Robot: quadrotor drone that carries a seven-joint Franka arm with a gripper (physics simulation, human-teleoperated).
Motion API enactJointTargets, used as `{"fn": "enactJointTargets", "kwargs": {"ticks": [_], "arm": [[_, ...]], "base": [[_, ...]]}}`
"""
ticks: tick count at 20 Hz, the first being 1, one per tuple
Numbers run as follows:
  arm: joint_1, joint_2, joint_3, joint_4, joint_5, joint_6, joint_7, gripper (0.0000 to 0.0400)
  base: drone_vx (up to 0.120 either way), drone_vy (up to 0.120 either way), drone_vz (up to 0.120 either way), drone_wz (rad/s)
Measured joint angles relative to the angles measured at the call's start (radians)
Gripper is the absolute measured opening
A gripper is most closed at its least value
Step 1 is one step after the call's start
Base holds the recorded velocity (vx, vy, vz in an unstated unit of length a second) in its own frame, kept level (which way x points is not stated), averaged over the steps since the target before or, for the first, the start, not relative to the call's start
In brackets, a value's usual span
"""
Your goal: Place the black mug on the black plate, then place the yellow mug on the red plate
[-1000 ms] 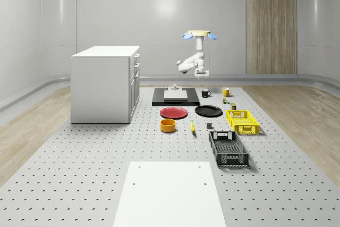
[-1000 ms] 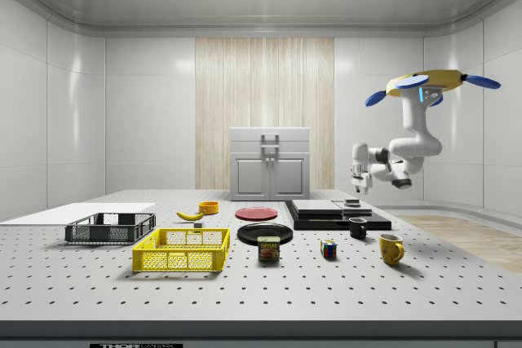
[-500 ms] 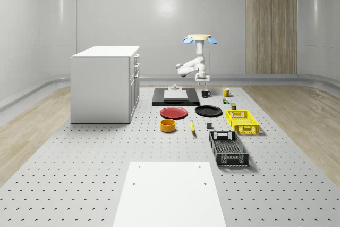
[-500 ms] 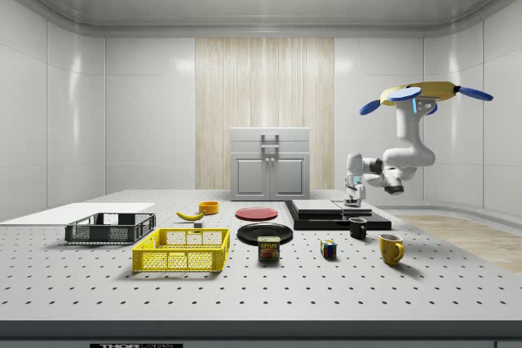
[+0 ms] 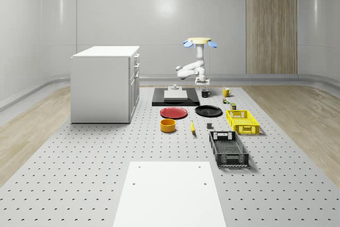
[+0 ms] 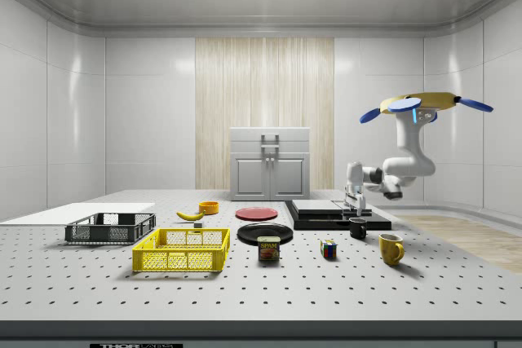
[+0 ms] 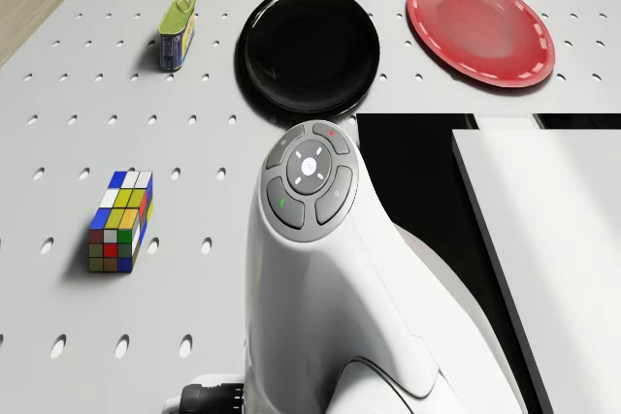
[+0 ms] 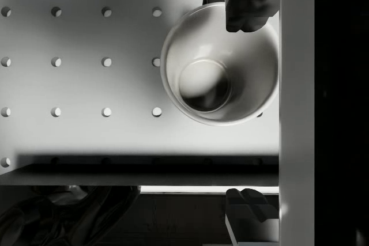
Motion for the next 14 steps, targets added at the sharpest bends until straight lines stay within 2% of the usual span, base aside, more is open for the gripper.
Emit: {"fn": "enactJointTargets", "kwargs": {"ticks": [14], "arm": [[0.01,-0.082,-0.028,0.012,-0.009,0.09,-0.013,0.04]], "base": [[0.0,0.0,0.0,0.0]]}}
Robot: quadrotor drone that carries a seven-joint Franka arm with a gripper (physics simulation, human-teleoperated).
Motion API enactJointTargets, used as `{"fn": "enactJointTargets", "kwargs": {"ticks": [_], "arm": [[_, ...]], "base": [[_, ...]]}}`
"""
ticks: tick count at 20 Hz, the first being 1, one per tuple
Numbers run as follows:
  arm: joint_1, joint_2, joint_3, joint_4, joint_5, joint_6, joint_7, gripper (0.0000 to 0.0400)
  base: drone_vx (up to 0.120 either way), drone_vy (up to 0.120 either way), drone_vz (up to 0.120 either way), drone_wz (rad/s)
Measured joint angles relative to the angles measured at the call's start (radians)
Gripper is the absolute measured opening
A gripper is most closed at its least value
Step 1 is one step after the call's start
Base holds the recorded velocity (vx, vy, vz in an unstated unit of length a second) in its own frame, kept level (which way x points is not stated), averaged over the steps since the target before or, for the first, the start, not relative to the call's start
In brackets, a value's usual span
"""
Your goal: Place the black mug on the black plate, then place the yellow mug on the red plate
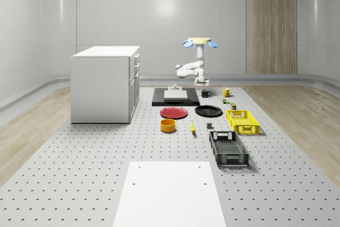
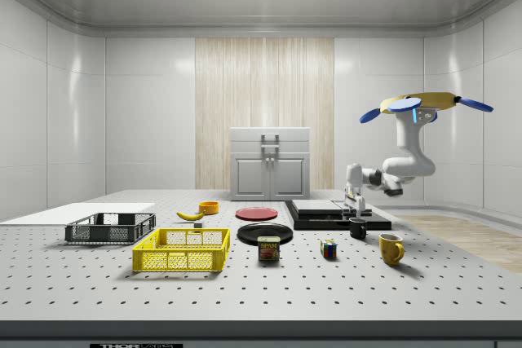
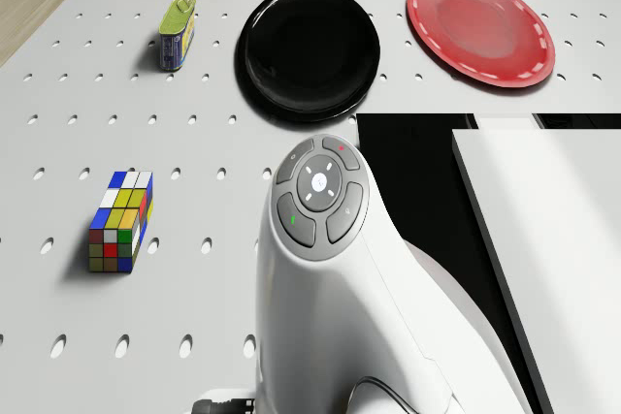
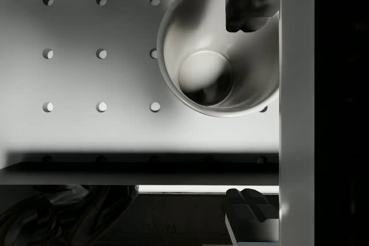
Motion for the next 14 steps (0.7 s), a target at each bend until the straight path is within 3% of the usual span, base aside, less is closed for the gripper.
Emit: {"fn": "enactJointTargets", "kwargs": {"ticks": [14], "arm": [[-0.009,-0.063,-0.076,0.023,-0.059,0.089,-0.001,0.04]], "base": [[0.0,0.0,0.0,0.0]]}}
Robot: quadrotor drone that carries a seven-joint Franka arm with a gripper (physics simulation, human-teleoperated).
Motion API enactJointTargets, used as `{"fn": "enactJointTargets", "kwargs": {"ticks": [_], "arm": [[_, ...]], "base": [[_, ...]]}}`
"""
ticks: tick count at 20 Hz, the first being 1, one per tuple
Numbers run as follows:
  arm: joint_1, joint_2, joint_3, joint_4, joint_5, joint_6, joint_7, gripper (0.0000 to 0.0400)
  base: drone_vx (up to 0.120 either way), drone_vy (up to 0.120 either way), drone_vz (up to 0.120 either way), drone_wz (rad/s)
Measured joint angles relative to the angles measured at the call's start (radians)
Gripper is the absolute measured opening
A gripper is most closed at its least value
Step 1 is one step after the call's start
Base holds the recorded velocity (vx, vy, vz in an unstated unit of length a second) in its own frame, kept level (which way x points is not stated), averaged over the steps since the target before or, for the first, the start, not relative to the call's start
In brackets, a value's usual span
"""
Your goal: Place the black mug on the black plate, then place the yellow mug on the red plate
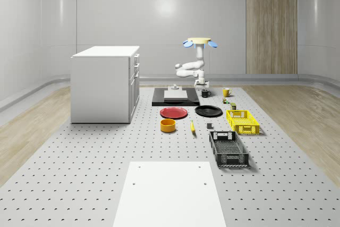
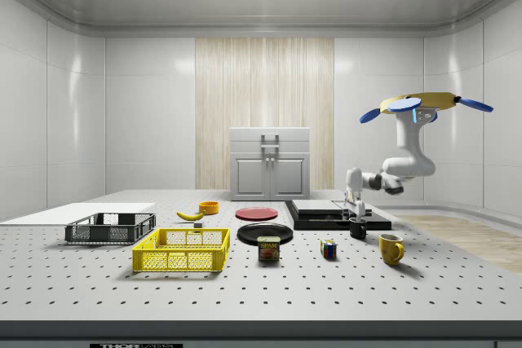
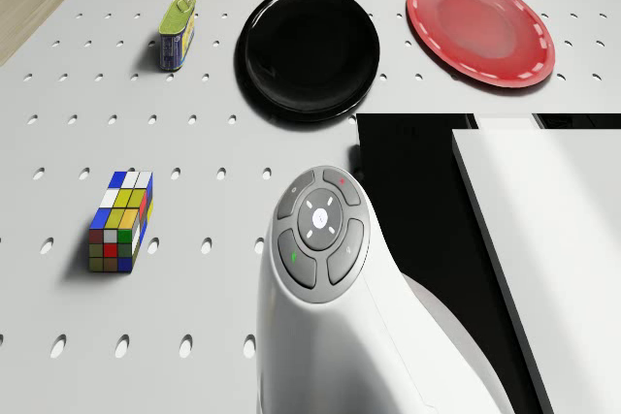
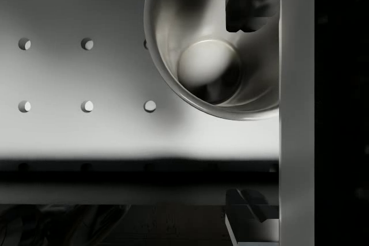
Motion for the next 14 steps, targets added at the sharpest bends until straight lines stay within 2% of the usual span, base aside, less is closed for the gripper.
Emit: {"fn": "enactJointTargets", "kwargs": {"ticks": [14], "arm": [[-0.013,-0.033,-0.015,0.009,-0.006,0.04,0.008,0.04]], "base": [[0.0,0.0,0.0,0.0]]}}
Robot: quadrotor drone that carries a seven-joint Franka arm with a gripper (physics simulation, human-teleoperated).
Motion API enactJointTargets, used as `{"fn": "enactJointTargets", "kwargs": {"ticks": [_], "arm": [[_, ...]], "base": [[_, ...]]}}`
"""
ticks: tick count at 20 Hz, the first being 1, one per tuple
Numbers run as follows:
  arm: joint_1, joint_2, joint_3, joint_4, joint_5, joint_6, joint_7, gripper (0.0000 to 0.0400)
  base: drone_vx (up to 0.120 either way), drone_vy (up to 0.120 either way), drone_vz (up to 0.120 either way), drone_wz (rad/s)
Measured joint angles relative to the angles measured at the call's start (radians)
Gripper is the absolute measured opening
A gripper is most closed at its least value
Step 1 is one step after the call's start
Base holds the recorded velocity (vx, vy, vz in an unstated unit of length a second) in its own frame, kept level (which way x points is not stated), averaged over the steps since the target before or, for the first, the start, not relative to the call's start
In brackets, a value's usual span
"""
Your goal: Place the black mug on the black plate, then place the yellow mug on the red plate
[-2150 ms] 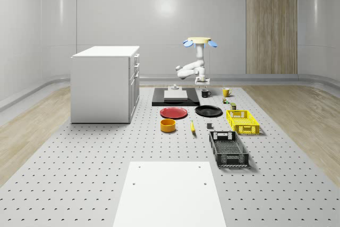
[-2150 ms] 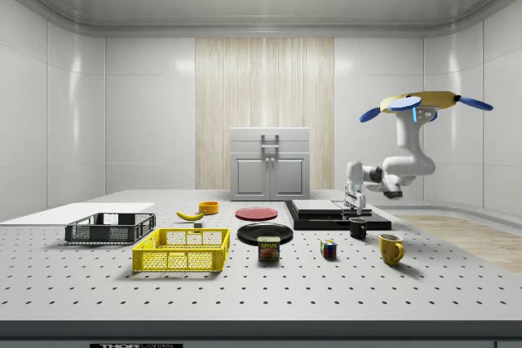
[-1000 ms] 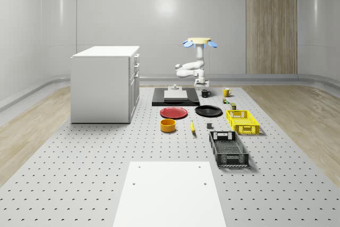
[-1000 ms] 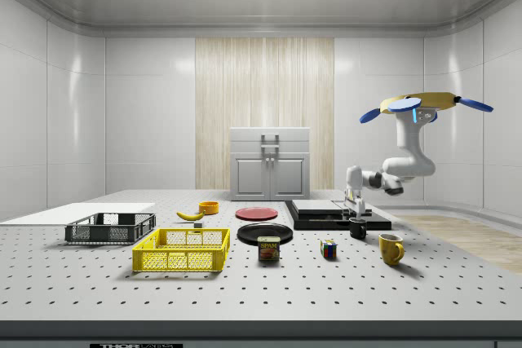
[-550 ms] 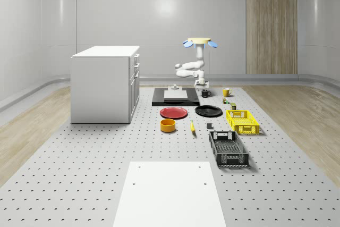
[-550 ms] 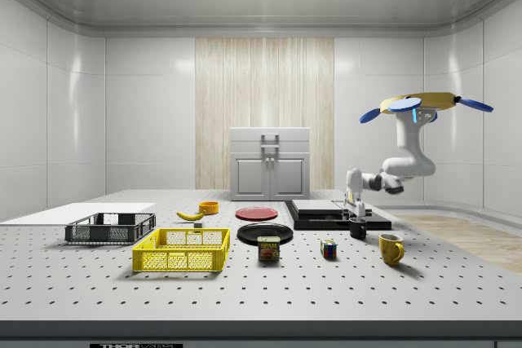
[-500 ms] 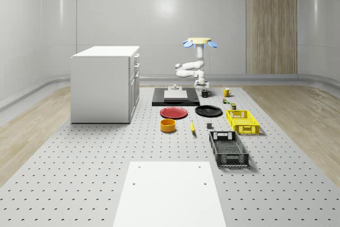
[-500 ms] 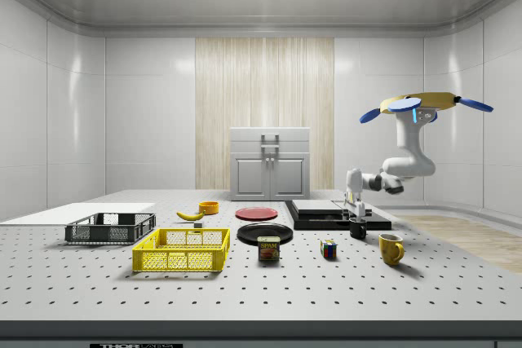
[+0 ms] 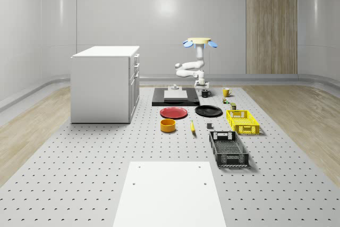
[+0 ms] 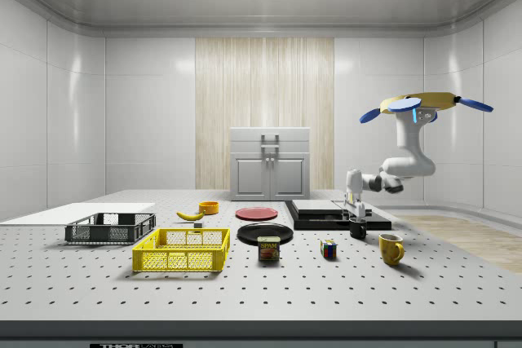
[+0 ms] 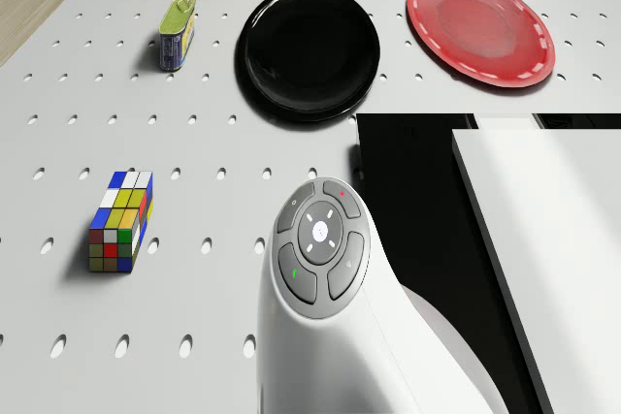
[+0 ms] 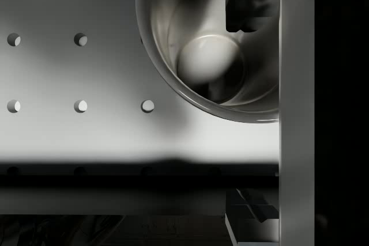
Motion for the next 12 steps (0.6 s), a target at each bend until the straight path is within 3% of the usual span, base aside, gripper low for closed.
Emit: {"fn": "enactJointTargets", "kwargs": {"ticks": [2,5,7,12], "arm": [[-0.002,-0.004,0.001,0.0,0.002,0.004,0.001,0.04],[-0.004,-0.009,0.002,0.001,0.004,0.009,0.003,0.0259],[-0.006,-0.013,0.003,0.001,0.006,0.012,0.005,0.02],[-0.01,-0.021,0.005,0.002,0.01,0.02,0.008,0.0136]], "base": [[0.0,0.0,0.0,0.0],[0.0,0.0,0.0,0.0],[0.0,0.0,0.0,0.0],[0.0,0.0,0.0,0.0]]}}
